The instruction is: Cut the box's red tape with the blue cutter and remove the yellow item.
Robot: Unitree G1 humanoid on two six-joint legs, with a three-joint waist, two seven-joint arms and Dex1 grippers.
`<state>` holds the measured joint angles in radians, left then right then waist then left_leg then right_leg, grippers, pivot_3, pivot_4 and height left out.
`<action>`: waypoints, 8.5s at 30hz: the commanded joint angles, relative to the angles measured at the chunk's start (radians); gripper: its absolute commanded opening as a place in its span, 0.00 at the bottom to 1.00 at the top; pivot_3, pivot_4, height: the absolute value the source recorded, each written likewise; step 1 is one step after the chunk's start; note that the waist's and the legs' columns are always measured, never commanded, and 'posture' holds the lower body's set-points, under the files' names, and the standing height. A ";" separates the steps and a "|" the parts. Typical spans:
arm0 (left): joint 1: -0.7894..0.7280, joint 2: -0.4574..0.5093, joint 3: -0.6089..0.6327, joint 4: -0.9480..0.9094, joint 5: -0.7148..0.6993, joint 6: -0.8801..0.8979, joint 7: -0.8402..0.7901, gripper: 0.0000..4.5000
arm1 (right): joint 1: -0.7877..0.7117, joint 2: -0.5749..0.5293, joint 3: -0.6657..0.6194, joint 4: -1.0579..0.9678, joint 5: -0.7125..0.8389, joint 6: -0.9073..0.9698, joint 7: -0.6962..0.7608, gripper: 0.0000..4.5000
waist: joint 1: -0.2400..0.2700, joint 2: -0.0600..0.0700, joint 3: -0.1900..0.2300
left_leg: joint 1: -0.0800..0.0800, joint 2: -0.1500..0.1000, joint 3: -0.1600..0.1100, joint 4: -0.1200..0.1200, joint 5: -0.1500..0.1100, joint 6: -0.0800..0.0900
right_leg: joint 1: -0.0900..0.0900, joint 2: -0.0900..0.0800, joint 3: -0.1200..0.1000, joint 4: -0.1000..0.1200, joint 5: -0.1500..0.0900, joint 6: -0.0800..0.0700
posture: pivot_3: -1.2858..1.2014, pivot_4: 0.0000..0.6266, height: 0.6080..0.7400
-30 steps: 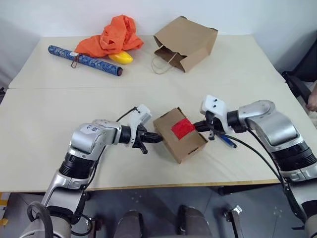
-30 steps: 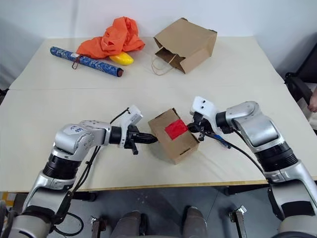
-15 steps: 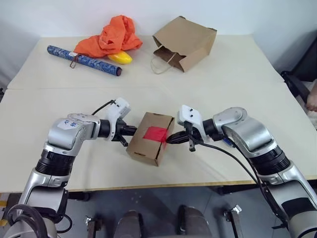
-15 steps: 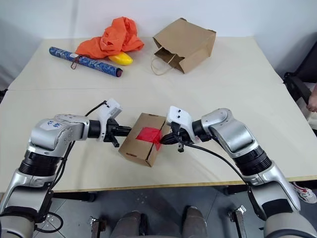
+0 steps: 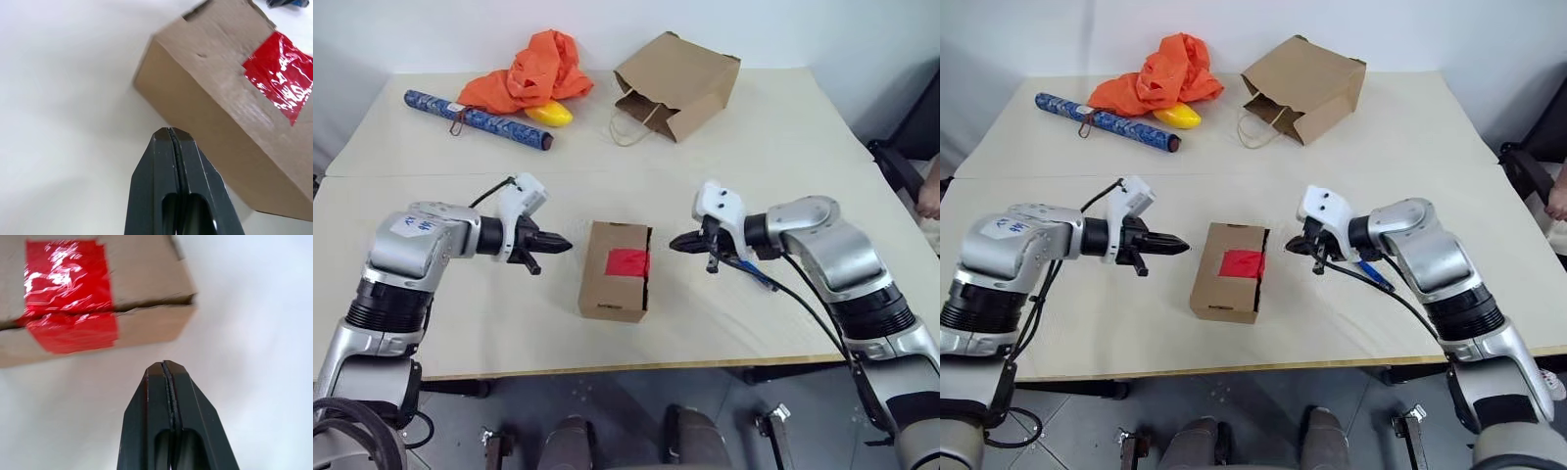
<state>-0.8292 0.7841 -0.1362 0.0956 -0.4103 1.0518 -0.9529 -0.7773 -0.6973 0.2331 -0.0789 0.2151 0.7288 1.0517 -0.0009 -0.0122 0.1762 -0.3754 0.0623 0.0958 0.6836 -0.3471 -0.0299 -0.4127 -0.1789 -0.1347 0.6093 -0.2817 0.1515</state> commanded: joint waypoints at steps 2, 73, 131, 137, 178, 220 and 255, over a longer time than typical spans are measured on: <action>-0.100 -0.039 0.045 -0.012 -0.064 -0.011 -0.059 0.00 | 0.010 -0.005 -0.100 -0.181 0.087 0.167 -0.059 0.26 | 0.003 0.000 0.000 | 0.000 0.000 0.000 0.001 0.000 0.000 | 0.000 0.000 0.000 0.000 0.000 0.000 | 0.52 0.24 1.00; 0.078 -0.192 -0.086 -0.131 0.044 -0.001 -0.009 0.00 | 0.189 0.592 -0.344 -0.033 0.357 0.839 -0.551 0.91 | -0.031 -0.003 -0.016 | 0.010 0.001 0.000 0.000 0.000 -0.001 | 0.004 0.001 0.004 0.009 -0.001 -0.001 | 0.52 0.24 1.00; 0.063 -0.217 -0.053 -0.029 0.044 -0.177 -0.002 0.00 | 0.063 -0.028 -0.190 0.070 1.402 0.590 -1.160 0.99 | -0.014 0.007 -0.006 | 0.002 0.001 0.001 -0.001 -0.001 0.001 | 0.001 0.001 0.003 -0.002 -0.001 -0.001 | 0.52 0.24 1.00; 0.064 -0.213 -0.052 -0.041 0.041 -0.166 0.002 0.00 | 0.014 0.018 -0.082 0.170 1.083 0.562 -0.862 0.99 | -0.006 0.007 -0.006 | 0.001 0.001 0.002 -0.001 -0.001 0.001 | 0.001 0.001 0.003 -0.003 -0.001 -0.001 | 0.52 0.24 1.00; 0.105 -0.250 0.047 -0.072 0.008 -0.261 0.055 0.00 | -0.096 0.362 -0.461 0.080 0.862 0.886 -0.961 0.01 | -0.025 0.007 -0.006 | 0.003 0.001 0.002 -0.001 0.000 0.000 | 0.000 0.001 0.003 0.001 0.000 -0.001 | 0.52 0.24 1.00; 0.035 -0.164 -0.049 0.096 0.058 -0.463 -0.234 0.00 | -0.309 0.012 0.014 0.243 1.757 0.652 -1.578 0.01 | -0.025 0.003 -0.001 | -0.002 0.002 0.002 -0.001 -0.001 0.001 | -0.002 0.001 0.001 -0.003 0.000 0.000 | 0.52 0.24 1.00; 0.286 -0.013 -0.094 -0.192 0.107 -0.372 -0.217 0.00 | -0.285 -0.046 -0.041 0.405 1.497 0.764 -1.540 0.01 | 0.006 0.006 -0.004 | 0.001 0.002 0.003 -0.001 -0.002 0.002 | 0.001 0.000 0.003 -0.005 0.000 -0.001 | 0.52 0.24 1.00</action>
<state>-0.5421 0.7829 -0.2099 -0.0669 -0.3030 0.6652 -1.1714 -1.0693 -0.7445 0.2272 0.3526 1.7231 1.4852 -0.5033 0.0050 -0.0060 0.1721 -0.3768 0.0640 0.0991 0.6836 -0.3495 -0.0277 -0.4138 -0.1785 -0.1321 0.6046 -0.2814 0.1508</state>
